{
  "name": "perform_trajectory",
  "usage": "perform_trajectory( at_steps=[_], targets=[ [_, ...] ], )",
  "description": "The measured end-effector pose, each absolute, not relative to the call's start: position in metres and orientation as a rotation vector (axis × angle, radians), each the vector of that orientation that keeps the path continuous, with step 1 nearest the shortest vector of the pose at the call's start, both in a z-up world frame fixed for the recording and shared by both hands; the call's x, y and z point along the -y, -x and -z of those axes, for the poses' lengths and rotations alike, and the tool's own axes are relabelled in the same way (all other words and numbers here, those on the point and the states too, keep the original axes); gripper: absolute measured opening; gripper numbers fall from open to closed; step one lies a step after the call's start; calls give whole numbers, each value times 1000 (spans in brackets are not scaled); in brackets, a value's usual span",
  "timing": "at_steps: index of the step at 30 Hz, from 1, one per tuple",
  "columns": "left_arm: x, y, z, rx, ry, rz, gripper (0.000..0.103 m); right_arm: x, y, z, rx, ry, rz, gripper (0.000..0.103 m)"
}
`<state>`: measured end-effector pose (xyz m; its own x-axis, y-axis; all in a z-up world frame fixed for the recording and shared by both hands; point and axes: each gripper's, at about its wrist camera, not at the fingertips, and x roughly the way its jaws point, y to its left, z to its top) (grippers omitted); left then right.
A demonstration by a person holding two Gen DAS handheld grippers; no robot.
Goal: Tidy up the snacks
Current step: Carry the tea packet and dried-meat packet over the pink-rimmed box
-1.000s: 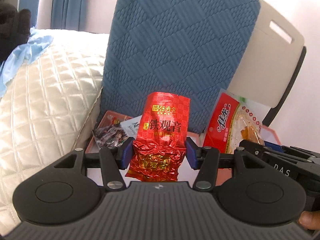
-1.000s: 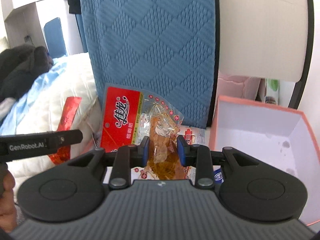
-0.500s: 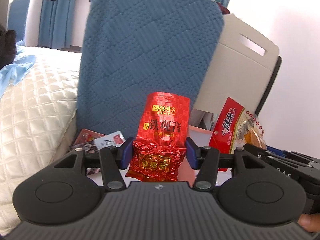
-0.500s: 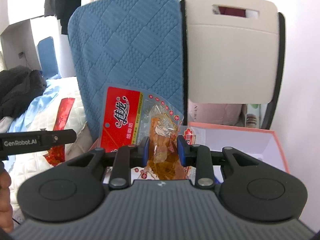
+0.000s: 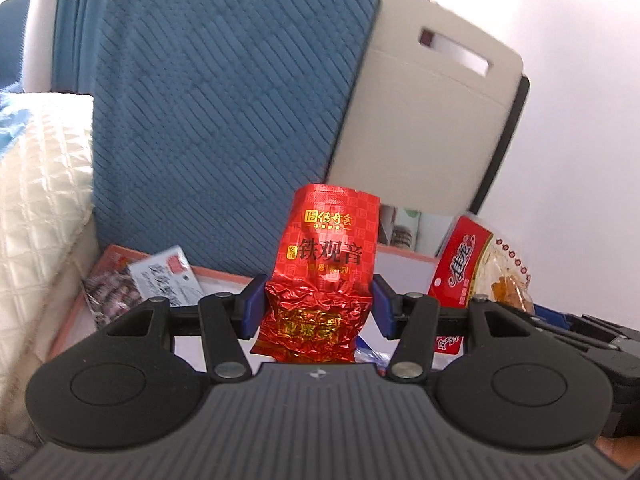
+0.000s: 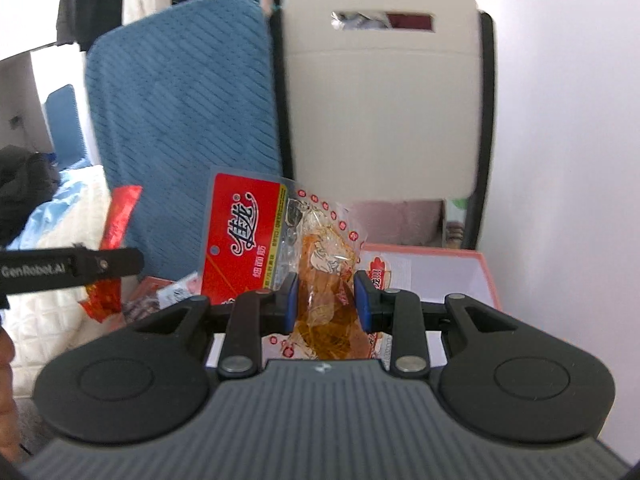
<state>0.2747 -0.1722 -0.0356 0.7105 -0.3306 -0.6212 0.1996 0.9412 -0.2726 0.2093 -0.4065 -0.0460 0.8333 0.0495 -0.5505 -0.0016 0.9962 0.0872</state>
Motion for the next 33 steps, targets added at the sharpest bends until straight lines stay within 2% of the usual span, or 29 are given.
perform_trajectory(
  at_steps=[10, 21, 33],
  targets=[
    [237, -288, 91, -859, 107, 355, 60, 456, -209, 108, -715, -140, 45, 32],
    [263, -305, 145, -991, 89, 375, 60, 476, -222, 162, -831, -171, 76, 33],
    [270, -313, 161, -1039, 114, 393, 60, 481, -236, 174, -865, -193, 68, 35]
  ],
)
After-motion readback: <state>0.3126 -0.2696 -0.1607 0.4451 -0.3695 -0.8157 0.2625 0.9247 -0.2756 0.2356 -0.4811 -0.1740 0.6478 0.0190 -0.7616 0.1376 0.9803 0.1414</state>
